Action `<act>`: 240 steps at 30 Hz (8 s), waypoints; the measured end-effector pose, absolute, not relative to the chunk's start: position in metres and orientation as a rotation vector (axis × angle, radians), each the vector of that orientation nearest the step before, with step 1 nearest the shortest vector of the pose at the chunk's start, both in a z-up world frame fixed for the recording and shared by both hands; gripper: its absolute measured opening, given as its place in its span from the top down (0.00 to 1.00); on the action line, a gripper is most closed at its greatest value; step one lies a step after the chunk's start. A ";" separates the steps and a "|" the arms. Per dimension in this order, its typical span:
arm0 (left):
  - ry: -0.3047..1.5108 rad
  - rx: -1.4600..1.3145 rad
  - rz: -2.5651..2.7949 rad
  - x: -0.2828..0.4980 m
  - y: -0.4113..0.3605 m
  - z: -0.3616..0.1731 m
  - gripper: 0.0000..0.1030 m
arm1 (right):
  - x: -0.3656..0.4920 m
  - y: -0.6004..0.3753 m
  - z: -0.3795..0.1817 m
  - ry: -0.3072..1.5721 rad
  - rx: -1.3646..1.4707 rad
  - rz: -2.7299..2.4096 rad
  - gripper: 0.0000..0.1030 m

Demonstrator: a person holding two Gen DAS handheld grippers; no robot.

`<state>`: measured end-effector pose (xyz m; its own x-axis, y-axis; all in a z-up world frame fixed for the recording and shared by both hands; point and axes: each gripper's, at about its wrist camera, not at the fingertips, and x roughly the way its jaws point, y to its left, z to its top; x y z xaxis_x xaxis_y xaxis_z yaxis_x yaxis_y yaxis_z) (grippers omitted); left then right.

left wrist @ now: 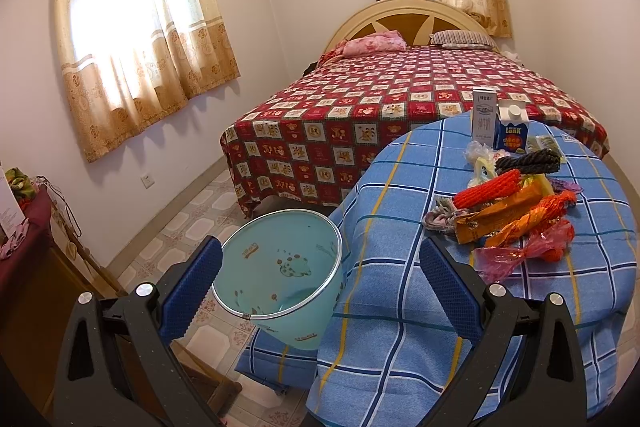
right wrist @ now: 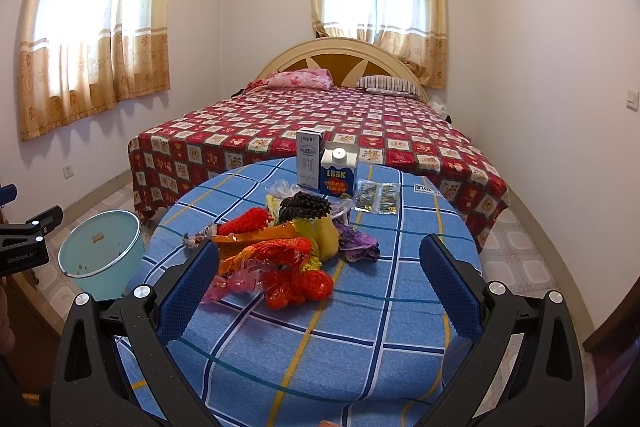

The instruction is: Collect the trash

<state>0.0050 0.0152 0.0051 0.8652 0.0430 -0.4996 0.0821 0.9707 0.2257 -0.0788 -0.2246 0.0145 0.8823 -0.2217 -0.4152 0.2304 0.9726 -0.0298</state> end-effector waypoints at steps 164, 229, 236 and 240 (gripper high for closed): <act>0.785 0.266 0.207 0.098 0.106 -0.075 0.82 | 0.084 -0.168 -0.020 0.643 -0.075 0.162 0.73; 0.843 0.209 0.391 0.133 0.173 -0.091 0.81 | 0.180 0.017 -0.072 0.744 -0.264 0.409 0.73; 0.839 0.215 0.362 0.138 0.166 -0.095 0.77 | 0.183 0.023 -0.075 0.748 -0.269 0.431 0.70; 0.830 0.224 0.342 0.140 0.160 -0.098 0.59 | 0.185 0.021 -0.078 0.750 -0.253 0.449 0.57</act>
<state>0.1396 0.1599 -0.0981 0.6248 0.3815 -0.6812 -0.2082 0.9223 0.3255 0.1846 0.0207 -0.0779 0.6437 0.3013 -0.7035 -0.4780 0.8761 -0.0622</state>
